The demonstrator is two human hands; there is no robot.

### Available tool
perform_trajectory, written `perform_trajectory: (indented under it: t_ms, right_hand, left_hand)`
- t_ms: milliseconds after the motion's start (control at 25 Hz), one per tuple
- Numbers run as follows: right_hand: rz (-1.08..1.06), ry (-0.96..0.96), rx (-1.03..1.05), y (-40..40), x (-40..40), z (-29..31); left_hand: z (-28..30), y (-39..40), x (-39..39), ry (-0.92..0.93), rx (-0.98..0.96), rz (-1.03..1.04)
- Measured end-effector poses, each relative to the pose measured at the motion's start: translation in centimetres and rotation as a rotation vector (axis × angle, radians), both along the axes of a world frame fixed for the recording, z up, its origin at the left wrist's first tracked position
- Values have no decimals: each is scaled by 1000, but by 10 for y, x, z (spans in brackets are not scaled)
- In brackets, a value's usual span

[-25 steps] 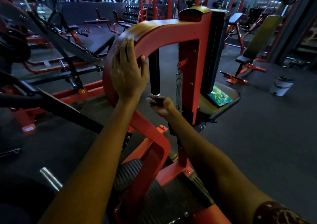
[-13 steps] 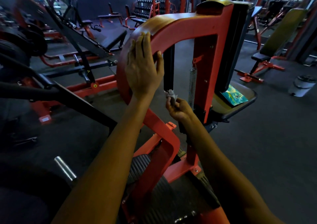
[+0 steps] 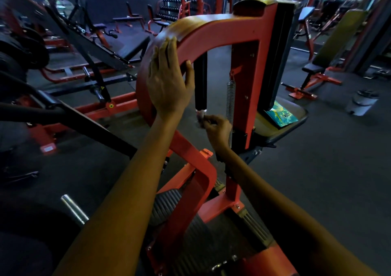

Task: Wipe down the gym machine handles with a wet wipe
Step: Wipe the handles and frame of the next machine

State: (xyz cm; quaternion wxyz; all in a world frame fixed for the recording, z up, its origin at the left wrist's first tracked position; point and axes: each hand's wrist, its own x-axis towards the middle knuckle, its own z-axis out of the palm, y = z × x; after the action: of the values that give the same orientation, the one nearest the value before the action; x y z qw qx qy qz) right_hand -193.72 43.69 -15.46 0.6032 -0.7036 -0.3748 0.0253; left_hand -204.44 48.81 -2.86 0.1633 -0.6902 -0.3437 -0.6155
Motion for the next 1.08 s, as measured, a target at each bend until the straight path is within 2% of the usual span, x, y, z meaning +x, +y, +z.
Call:
perform_trajectory:
  t_ms: [200, 360, 440, 560, 640, 760, 920, 1000, 1080]
  right_hand:
    - [-111, -306, 159, 4, 5, 30]
    - [65, -499, -15, 7, 4, -3]
    - [95, -476, -67, -5, 2, -18]
    - [-25, -416, 160, -10, 0, 24]
    - [-51, -457, 294, -5, 2, 76]
    - [-56, -635, 294, 10, 7, 111]
    - [123, -576, 119, 8, 8, 61]
    - [159, -667, 74, 1, 11, 32]
    - [137, -626, 71, -3, 14, 37]
  left_hand:
    - [0, -1, -2, 6, 13, 18]
    - [1, 0, -2, 15, 16, 32]
    - [0, 1, -1, 13, 0, 19]
    - [-2, 3, 0, 21, -3, 16]
    - [-1, 5, 0, 17, 9, 23]
    - [-3, 4, -1, 17, 9, 5]
    - [-2, 4, 0, 16, 27, 11]
    - [-2, 4, -1, 10, 39, 19]
    - [-2, 4, -1, 4, 45, 15]
